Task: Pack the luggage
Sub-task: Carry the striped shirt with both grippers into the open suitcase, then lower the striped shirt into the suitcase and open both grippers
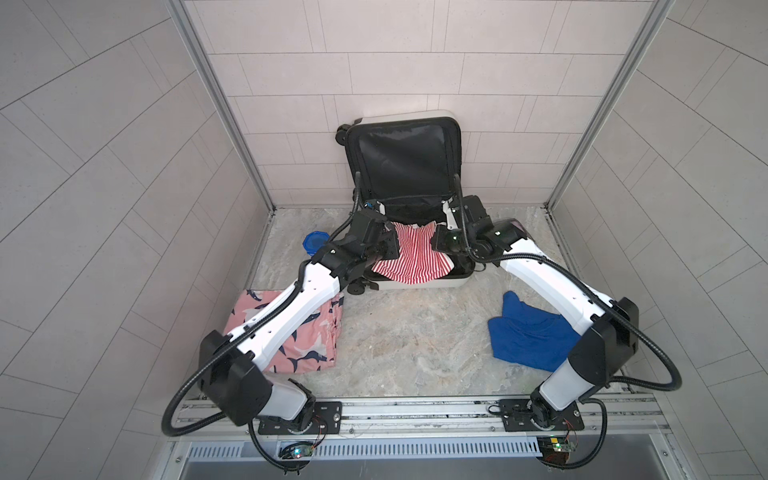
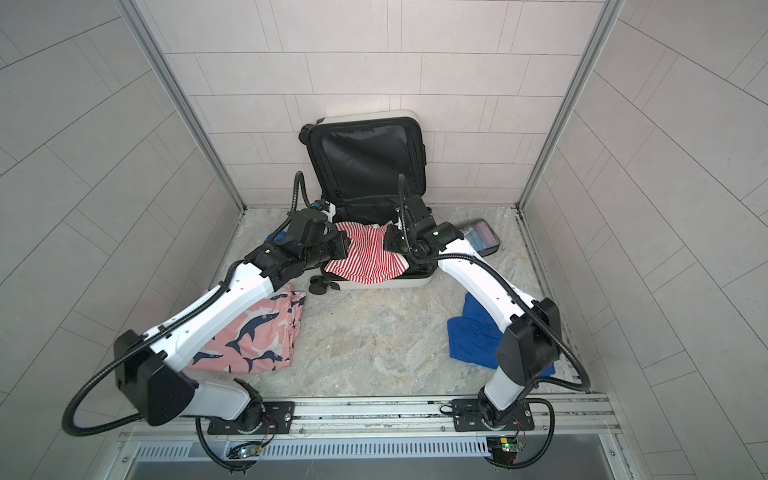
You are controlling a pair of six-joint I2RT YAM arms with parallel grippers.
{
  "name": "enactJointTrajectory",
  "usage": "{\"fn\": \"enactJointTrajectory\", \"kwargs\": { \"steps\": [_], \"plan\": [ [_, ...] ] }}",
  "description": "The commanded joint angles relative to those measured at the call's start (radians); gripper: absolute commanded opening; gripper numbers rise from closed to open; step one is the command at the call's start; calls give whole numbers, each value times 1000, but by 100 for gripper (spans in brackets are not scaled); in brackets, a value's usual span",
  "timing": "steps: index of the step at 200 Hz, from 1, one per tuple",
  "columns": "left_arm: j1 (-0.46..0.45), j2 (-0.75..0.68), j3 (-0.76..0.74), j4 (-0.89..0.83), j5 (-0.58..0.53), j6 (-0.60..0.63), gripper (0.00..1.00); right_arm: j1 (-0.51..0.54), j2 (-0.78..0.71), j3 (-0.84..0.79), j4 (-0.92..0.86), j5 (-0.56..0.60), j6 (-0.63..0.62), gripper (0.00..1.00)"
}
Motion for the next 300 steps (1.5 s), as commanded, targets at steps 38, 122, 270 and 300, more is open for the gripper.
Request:
{"fn": "enactJointTrajectory", "kwargs": {
  "steps": [38, 122, 270, 300],
  "plan": [
    [107, 187, 111, 100, 42, 63, 0, -83, 259, 278, -56, -58, -54, 0],
    [189, 411, 200, 90, 89, 87, 0, -112, 514, 485, -114, -68, -74, 0],
    [222, 426, 206, 8, 20, 97, 63, -150, 490, 474, -208, 50, -161, 56],
    [222, 381, 205, -2, 8, 98, 63, -165, 441, 469, -257, 133, -172, 57]
  ]
}}
